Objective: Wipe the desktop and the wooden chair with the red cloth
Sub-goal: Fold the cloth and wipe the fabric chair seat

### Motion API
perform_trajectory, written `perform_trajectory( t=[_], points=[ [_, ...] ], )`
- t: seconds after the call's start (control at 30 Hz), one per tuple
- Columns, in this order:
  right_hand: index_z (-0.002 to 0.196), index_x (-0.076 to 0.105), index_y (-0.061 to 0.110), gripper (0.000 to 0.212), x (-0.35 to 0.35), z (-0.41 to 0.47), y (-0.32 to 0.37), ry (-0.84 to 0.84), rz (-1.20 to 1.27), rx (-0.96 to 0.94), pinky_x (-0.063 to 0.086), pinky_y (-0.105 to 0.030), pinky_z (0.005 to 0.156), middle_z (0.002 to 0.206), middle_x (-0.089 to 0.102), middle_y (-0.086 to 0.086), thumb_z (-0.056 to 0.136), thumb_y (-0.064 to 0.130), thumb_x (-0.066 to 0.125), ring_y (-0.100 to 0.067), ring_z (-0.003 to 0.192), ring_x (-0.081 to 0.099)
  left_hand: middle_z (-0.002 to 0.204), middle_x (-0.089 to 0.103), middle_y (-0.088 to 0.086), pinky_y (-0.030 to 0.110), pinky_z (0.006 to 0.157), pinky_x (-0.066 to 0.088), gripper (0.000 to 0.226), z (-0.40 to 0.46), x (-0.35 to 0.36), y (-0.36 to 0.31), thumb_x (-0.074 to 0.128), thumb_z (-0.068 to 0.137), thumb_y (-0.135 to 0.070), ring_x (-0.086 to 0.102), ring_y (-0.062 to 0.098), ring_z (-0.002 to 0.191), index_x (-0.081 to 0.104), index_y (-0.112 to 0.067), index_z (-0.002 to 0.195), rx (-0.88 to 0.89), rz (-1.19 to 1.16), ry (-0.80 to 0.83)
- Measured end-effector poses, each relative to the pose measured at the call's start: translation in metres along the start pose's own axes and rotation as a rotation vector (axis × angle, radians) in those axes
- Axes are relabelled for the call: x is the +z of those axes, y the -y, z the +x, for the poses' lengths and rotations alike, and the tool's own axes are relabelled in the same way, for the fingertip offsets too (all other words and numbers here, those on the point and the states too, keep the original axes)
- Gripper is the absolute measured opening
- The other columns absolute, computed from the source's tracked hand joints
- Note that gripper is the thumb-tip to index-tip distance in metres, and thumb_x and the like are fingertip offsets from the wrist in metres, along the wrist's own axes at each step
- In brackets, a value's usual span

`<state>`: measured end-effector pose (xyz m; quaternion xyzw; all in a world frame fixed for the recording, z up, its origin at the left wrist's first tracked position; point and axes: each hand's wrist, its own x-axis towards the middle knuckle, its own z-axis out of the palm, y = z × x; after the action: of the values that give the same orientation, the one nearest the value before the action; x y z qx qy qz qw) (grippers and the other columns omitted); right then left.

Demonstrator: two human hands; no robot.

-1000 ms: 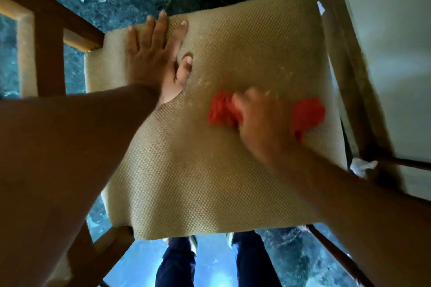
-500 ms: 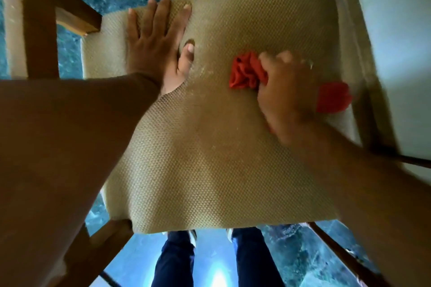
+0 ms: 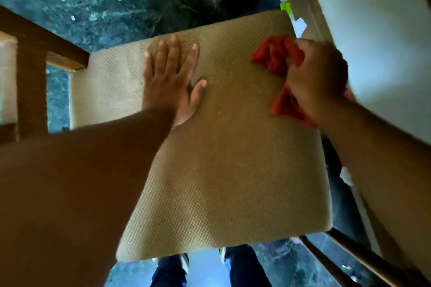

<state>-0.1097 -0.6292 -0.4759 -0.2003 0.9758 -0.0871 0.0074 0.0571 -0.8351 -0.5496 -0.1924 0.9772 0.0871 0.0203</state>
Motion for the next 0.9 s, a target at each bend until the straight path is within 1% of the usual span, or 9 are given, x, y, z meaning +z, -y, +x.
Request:
perform_trajectory(
  t=[0.13,0.27,0.33,0.43,0.53,0.67,0.77,0.83,0.9],
  points=[
    [0.116,0.065,0.021,0.023,0.032,-0.036,0.017,0.046,-0.089,-0.058,0.043,-0.036,0.073,0.106,0.064,-0.013,0.096,0.021,0.052,-0.034,0.096,0.061,0.166,0.010,0.021,0.060,0.122,0.006,0.071,0.003,0.022,0.010,0.021,0.098,-0.060,0.009,0.041,0.152,0.004,-0.028,0.160,0.022,0.012,-0.064],
    [0.115,0.069,0.021,0.035,-0.002,-0.167,0.009,0.434,0.063,-0.326,0.053,-0.038,0.060,0.095,0.069,-0.005,0.080,0.024,0.075,-0.027,0.079,0.066,0.165,0.010,0.022,0.058,0.122,0.003,0.070,0.002,0.014,0.004,0.022,0.099,-0.056,0.010,0.041,0.152,0.007,-0.026,0.160,0.018,-0.006,-0.022],
    [0.114,0.071,0.023,0.034,-0.010,-0.173,0.000,0.492,0.086,-0.351,0.055,-0.039,0.061,0.094,0.070,-0.004,0.080,0.026,0.075,-0.026,0.077,0.066,0.166,0.009,0.021,0.058,0.122,0.002,0.070,0.000,0.010,0.003,0.024,0.099,-0.055,0.008,0.041,0.152,0.008,-0.025,0.160,0.013,-0.019,0.002],
    [0.126,0.064,0.024,0.038,0.002,-0.107,-0.002,0.270,0.026,-0.219,0.054,-0.044,0.075,0.106,0.066,-0.009,0.089,0.024,0.067,-0.030,0.089,0.063,0.166,0.009,0.021,0.056,0.123,0.000,0.070,-0.001,0.012,0.004,0.025,0.099,-0.053,0.007,0.040,0.153,0.008,-0.025,0.160,0.004,-0.028,-0.017],
    [0.125,0.064,0.026,0.031,0.017,-0.009,0.003,0.010,-0.037,-0.007,0.047,-0.037,0.080,0.113,0.063,-0.011,0.096,0.022,0.054,-0.031,0.100,0.062,0.166,0.010,0.020,0.055,0.122,0.000,0.069,0.002,0.020,0.005,0.024,0.098,-0.052,0.009,0.039,0.153,0.008,-0.027,0.160,0.016,-0.046,-0.066],
    [0.119,0.065,0.019,0.024,0.035,-0.009,0.015,-0.014,-0.100,0.022,0.042,-0.031,0.077,0.112,0.061,-0.013,0.099,0.020,0.051,-0.032,0.100,0.060,0.165,0.014,0.019,0.055,0.122,0.001,0.067,0.004,0.026,0.010,0.027,0.098,-0.051,0.012,0.039,0.152,0.010,-0.028,0.159,0.011,-0.035,-0.103],
    [0.126,0.060,0.022,0.033,0.024,-0.113,0.013,0.207,-0.124,-0.203,0.051,-0.042,0.077,0.109,0.063,-0.011,0.093,0.020,0.059,-0.031,0.096,0.061,0.165,0.013,0.020,0.056,0.122,0.003,0.067,0.004,0.014,0.003,0.025,0.098,-0.053,0.011,0.040,0.152,0.010,-0.028,0.159,-0.014,-0.004,-0.044],
    [0.119,0.065,0.026,0.030,0.006,-0.164,0.016,0.433,-0.069,-0.333,0.054,-0.040,0.069,0.103,0.065,-0.006,0.089,0.022,0.060,-0.027,0.087,0.064,0.166,0.010,0.019,0.057,0.122,0.003,0.070,0.003,0.001,0.002,0.022,0.096,-0.058,0.009,0.039,0.153,0.008,-0.029,0.159,0.009,0.003,0.037],
    [0.108,0.067,0.030,0.022,-0.007,-0.165,0.018,0.524,-0.056,-0.424,0.053,-0.037,0.063,0.095,0.064,-0.001,0.090,0.024,0.055,-0.025,0.081,0.062,0.167,0.007,0.016,0.059,0.121,0.004,0.073,0.000,-0.017,0.023,0.023,0.095,-0.062,0.009,0.040,0.152,0.009,-0.029,0.159,0.086,0.036,0.087]
  ],
)
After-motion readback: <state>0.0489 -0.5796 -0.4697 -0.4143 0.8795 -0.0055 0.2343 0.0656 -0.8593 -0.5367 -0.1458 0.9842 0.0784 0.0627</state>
